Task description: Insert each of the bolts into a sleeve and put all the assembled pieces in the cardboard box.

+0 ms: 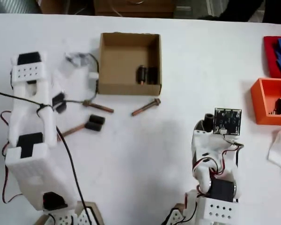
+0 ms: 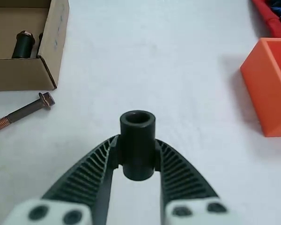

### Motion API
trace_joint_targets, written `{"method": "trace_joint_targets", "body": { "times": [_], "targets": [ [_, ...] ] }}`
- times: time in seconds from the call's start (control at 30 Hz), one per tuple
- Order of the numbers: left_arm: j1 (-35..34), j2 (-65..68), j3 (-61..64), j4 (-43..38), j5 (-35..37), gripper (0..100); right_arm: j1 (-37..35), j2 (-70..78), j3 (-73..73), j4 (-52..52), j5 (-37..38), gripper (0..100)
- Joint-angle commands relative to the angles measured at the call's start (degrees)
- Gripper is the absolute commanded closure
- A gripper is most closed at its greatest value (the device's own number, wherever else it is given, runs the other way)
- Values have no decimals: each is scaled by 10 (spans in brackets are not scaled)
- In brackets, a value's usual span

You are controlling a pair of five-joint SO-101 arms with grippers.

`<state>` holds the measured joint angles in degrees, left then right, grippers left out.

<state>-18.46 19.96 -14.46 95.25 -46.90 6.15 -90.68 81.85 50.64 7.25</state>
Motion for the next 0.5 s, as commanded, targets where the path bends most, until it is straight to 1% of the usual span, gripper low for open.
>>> {"method": "trace_joint_targets", "body": {
  "times": [0.0, 0.03, 0.1, 0.13, 0.17, 0.2, 0.3, 0.33, 0.43, 0.47],
  "targets": [
    [4, -10, -50, 33, 435, 916, 3, -13, -2, 0, -4, 975],
    [4, -8, -48, 49, 526, 916, 3, -13, -2, 0, -4, 975],
    [10, -4, -40, 62, 664, 916, 3, -13, -2, 0, -4, 975],
    [13, -4, -29, 62, 714, 915, 3, -13, -2, 0, -4, 975],
    [17, -6, -22, 59, 745, 914, 3, -13, -2, 0, -4, 975],
    [21, -6, -18, 59, 755, 914, 3, -13, -2, 0, -4, 975],
    [22, -1, 0, 45, 740, 904, 3, -13, -2, 0, -4, 975],
    [22, 1, 3, 44, 756, 890, 3, -13, -2, 0, -4, 975],
    [20, 7, 3, 63, 842, 832, 3, -13, -2, 0, -4, 975],
    [20, 9, 5, 68, 856, 814, 3, -13, -2, 0, -4, 975]
  ]
}}
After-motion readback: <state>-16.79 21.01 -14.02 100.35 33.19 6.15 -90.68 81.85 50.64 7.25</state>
